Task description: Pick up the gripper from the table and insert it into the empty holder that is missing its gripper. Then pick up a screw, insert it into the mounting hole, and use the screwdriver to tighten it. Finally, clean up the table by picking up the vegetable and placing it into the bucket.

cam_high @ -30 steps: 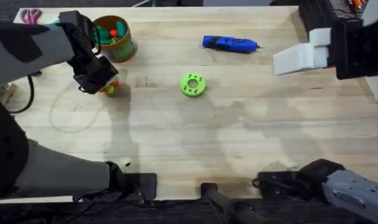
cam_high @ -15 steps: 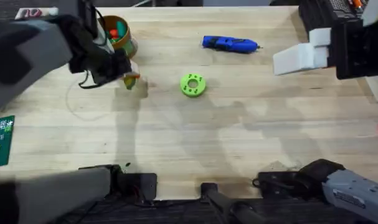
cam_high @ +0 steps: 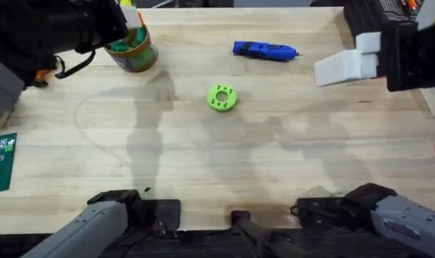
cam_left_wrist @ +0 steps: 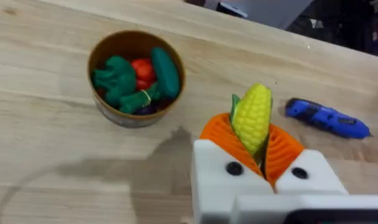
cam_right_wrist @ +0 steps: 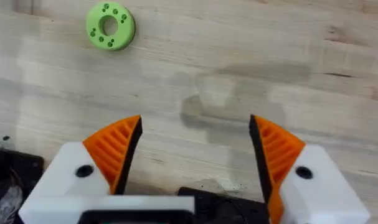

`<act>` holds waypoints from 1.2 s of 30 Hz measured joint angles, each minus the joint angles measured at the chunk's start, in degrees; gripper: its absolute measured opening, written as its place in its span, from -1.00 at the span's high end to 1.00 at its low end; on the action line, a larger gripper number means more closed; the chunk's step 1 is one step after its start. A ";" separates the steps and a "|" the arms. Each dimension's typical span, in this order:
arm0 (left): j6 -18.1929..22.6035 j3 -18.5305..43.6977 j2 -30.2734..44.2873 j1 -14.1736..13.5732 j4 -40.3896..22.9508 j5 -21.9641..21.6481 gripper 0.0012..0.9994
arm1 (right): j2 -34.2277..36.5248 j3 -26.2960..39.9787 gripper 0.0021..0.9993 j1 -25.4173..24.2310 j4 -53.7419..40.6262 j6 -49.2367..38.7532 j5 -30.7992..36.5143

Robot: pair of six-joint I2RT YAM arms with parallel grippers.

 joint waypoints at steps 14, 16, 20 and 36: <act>0.00 0.00 6.12 0.00 11.55 -8.94 0.95 | 0.00 0.00 -0.99 0.00 0.00 0.00 0.00; 0.01 0.00 8.43 0.00 13.46 -10.28 0.95 | 0.00 0.00 -0.99 0.00 0.01 0.00 0.00; 0.02 0.00 13.26 0.01 18.97 -13.18 0.95 | 0.00 0.00 -0.99 0.00 0.00 0.00 0.00; -3.78 0.00 26.40 0.00 24.90 -18.71 0.94 | 0.00 0.00 -0.99 0.00 0.01 0.00 0.00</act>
